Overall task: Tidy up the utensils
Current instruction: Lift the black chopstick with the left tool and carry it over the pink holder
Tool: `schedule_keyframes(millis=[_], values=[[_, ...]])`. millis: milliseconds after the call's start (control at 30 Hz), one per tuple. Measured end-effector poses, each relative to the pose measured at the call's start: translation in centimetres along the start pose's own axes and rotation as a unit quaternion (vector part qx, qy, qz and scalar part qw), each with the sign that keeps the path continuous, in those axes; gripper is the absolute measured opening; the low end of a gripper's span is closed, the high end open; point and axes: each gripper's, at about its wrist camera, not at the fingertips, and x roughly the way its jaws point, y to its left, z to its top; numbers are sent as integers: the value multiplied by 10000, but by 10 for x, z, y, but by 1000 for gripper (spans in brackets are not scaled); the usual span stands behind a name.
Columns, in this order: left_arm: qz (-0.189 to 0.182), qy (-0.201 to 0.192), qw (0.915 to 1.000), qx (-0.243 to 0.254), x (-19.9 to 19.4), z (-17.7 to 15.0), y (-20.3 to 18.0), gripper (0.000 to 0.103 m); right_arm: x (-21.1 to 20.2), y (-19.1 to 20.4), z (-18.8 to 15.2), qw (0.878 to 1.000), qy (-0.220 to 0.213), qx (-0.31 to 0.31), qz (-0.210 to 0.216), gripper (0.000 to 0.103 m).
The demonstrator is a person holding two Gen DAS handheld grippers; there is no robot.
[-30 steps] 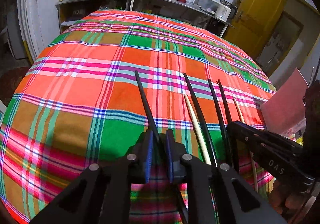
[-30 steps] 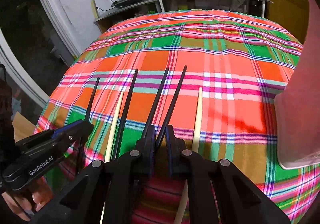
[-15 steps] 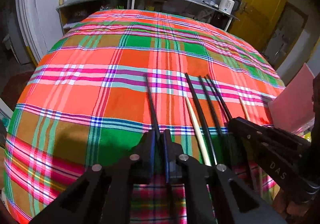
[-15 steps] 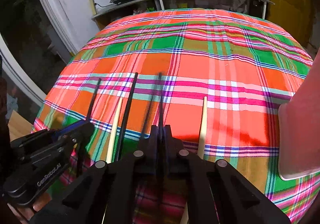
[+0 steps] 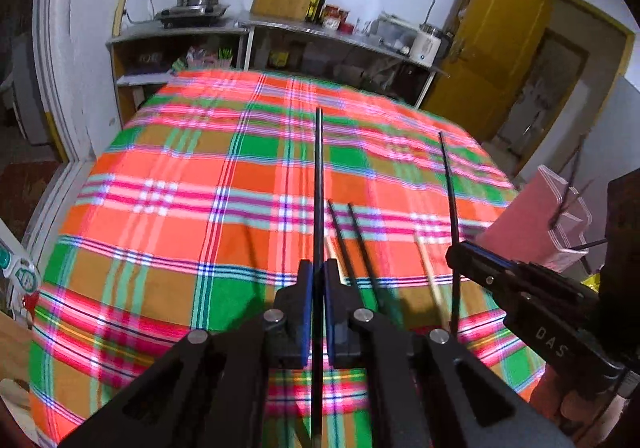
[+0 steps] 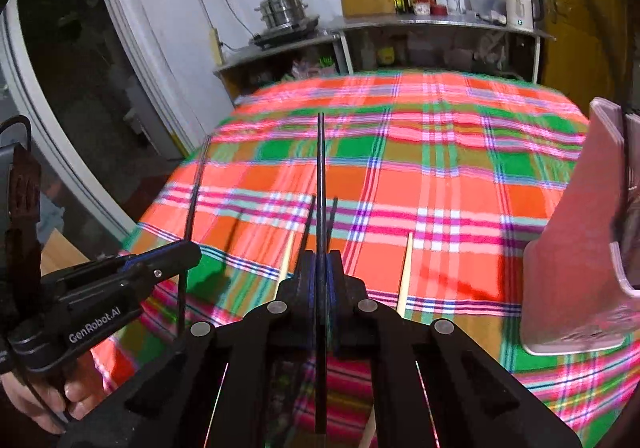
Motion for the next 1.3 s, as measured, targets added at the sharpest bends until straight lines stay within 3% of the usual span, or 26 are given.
schedule_keyframes(millis=[333,700,1100,1300], values=[[-243,-383,9989,155,-50,6,-17,6,-57,4,3,9983,-553,-37,168,5],[-562,-427,9972,263,-74,0,-41,6,-107,-11,-7,9950,-973,145,168,5],[-1217,-126,9906,616,-65,-9,-106,6,-156,-55,-32,9903,-1260,575,-117,5],[-1498,-129,9857,757,-58,6,-144,6,-177,-78,-31,9863,-1431,750,-341,5]])
